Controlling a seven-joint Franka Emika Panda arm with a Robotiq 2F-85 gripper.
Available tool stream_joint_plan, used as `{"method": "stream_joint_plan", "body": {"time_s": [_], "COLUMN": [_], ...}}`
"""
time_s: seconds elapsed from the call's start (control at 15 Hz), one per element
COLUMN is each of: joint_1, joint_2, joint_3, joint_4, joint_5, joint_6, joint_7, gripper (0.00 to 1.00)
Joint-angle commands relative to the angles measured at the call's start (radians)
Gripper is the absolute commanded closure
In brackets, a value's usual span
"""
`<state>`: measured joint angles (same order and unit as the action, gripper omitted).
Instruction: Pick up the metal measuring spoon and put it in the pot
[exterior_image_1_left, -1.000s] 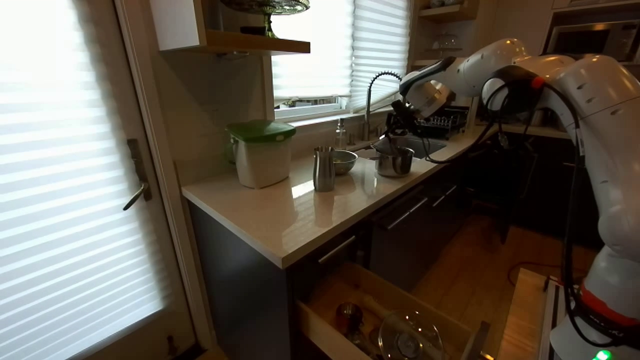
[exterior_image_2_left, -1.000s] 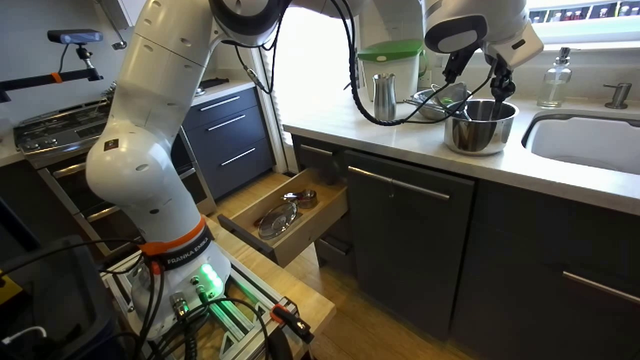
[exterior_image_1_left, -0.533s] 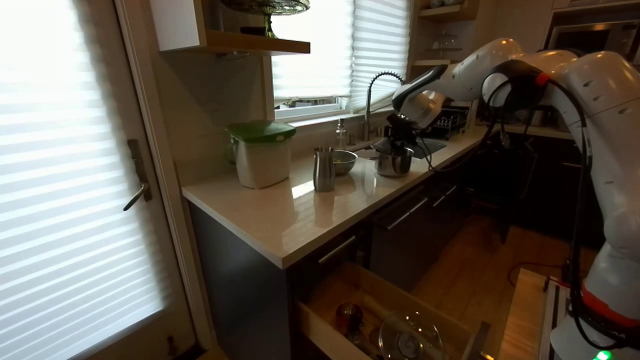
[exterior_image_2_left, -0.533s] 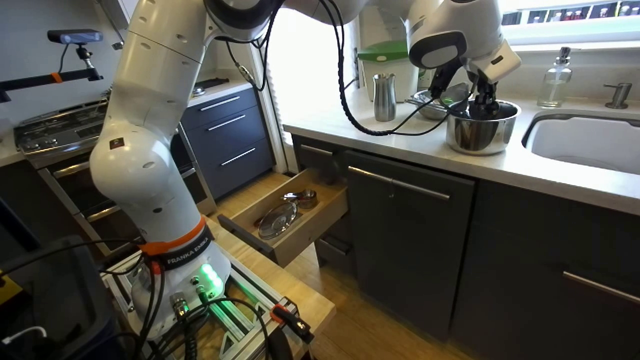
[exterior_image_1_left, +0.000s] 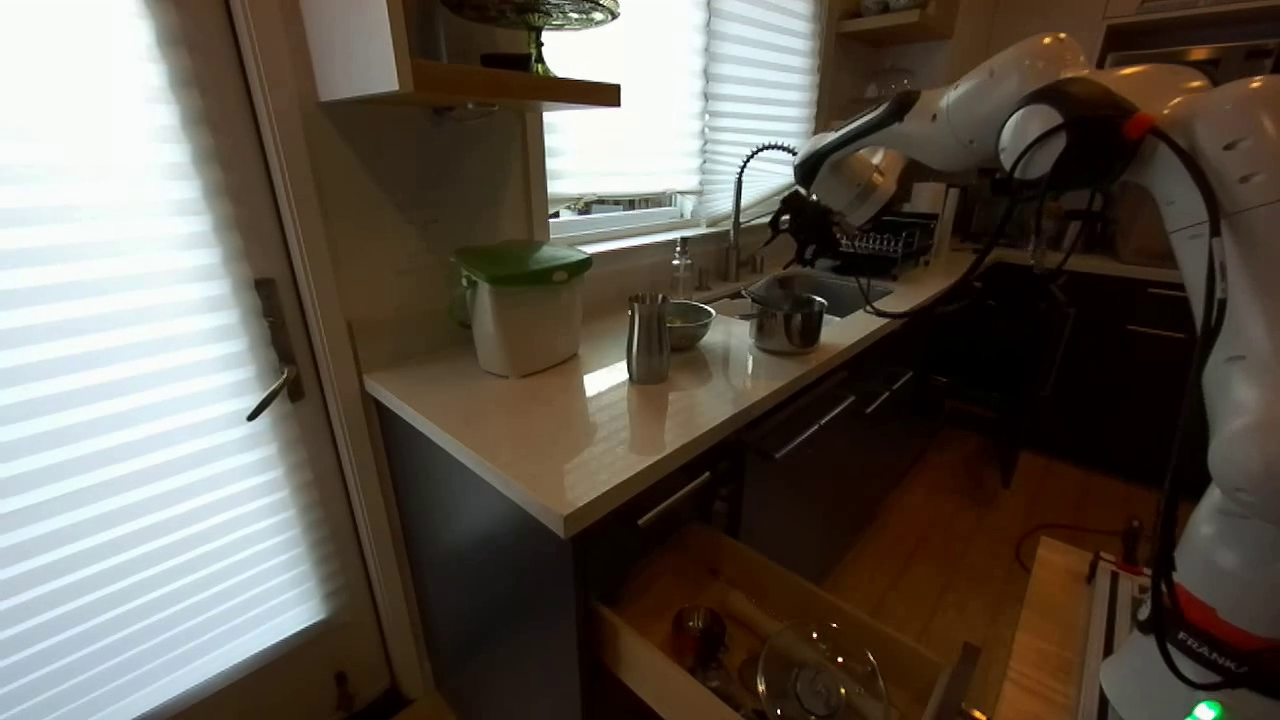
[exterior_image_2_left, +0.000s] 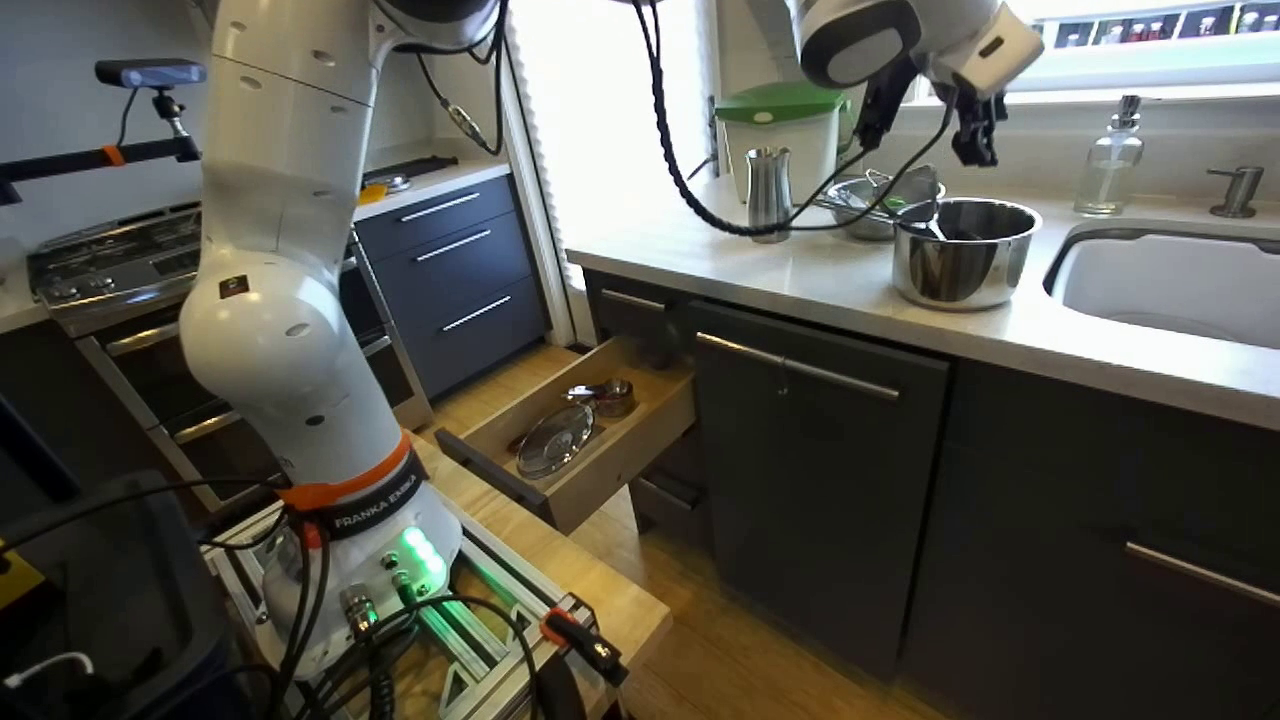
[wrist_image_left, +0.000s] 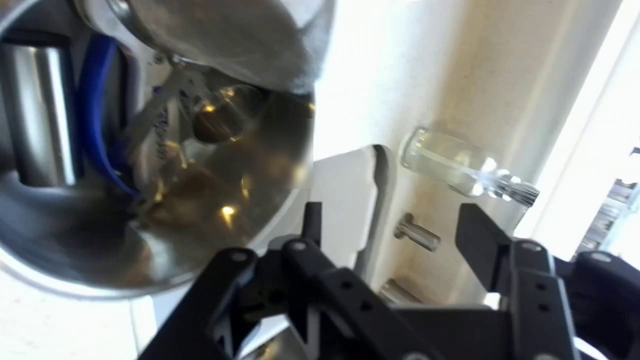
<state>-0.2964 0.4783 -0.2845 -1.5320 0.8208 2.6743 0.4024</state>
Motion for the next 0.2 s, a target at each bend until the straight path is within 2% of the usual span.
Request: {"method": "stream_joint_plan", "body": {"time_s": [0.0,0.07,0.13], "joint_1": [-0.022,-0.029,-0.029], "joint_2": [-0.228,-0.096,-0.134], "joint_3": [0.048,0.041,0.041], "joint_4": [-0.127,-0.017,-0.026], "joint_5": [0.029,-0.007,-0.005], "joint_6": [-0.079,-0.022,-0.039], "joint_7": [-0.177,-0.065,-0.079], "gripper": [0.00,0.00,0.08]}}
